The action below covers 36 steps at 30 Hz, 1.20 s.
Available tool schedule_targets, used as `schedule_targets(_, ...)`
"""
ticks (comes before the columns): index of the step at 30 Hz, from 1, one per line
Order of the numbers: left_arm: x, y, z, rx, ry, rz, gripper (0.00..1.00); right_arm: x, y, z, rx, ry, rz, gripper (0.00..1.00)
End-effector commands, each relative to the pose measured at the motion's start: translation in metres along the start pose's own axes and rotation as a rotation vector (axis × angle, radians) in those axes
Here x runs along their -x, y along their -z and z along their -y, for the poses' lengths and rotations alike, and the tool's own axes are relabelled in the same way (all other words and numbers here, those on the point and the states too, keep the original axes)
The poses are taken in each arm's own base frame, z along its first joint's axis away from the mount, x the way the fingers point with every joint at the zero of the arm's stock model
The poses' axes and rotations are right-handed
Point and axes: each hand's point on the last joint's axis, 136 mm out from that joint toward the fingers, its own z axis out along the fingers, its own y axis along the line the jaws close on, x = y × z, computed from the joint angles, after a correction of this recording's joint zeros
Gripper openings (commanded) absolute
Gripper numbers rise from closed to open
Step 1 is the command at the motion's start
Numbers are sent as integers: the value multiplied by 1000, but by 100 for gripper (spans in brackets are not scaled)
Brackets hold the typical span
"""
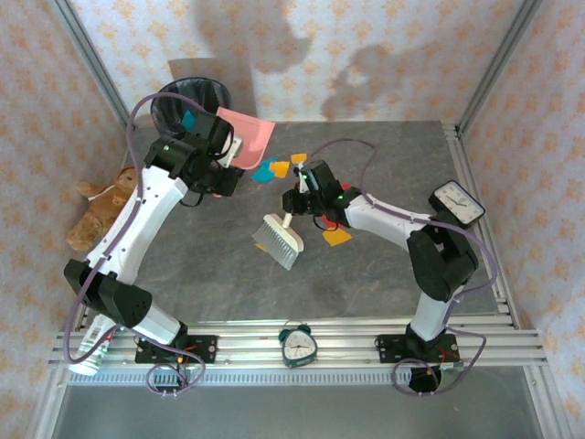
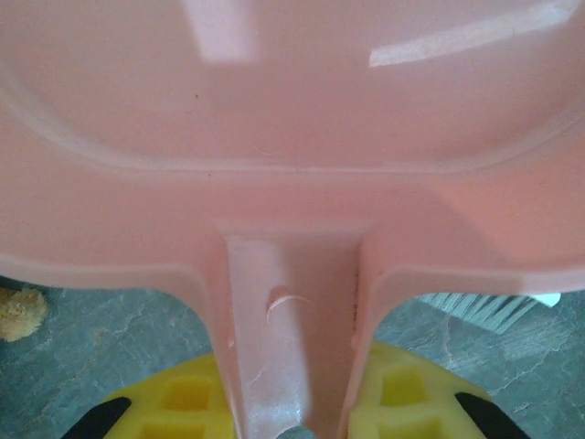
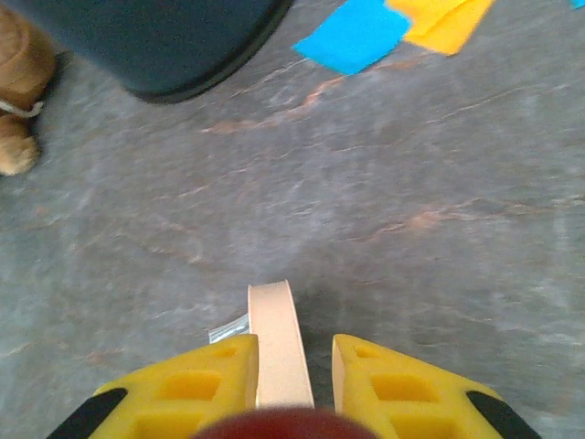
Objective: Sweep away the paper scraps from the table
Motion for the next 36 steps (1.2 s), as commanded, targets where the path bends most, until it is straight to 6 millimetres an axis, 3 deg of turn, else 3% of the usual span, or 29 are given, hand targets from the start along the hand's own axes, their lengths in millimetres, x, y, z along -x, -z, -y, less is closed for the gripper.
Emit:
schedule_targets(1,-9,-7,7,-21,-30,-47,0,12,26,46,-194,23,64,0)
schedule_targets(7,-10,-15,17,-42,-52,-68,0,18,58,92,-367,-19,130,0)
schedule_targets(11,-11,-24,27,-57,-69,-86,0,24,79,109,-458,-41,189,0)
schedule_targets(14,-14,-31,38,-69,-97,-113,0,26,88,110,-470,-45,212,0)
schedule_targets(21,-27,-52,57,-78,-167,-211,0,45,109,75,-281,-68,321,0)
schedule_targets(24,-37,-64,62,-69,-201,-274,0,52,126,72,-276,-85,383,0)
schedule_targets(36,-88,-90,95,-97,-418,-502,0,42,201,133,-703,-35,489,0)
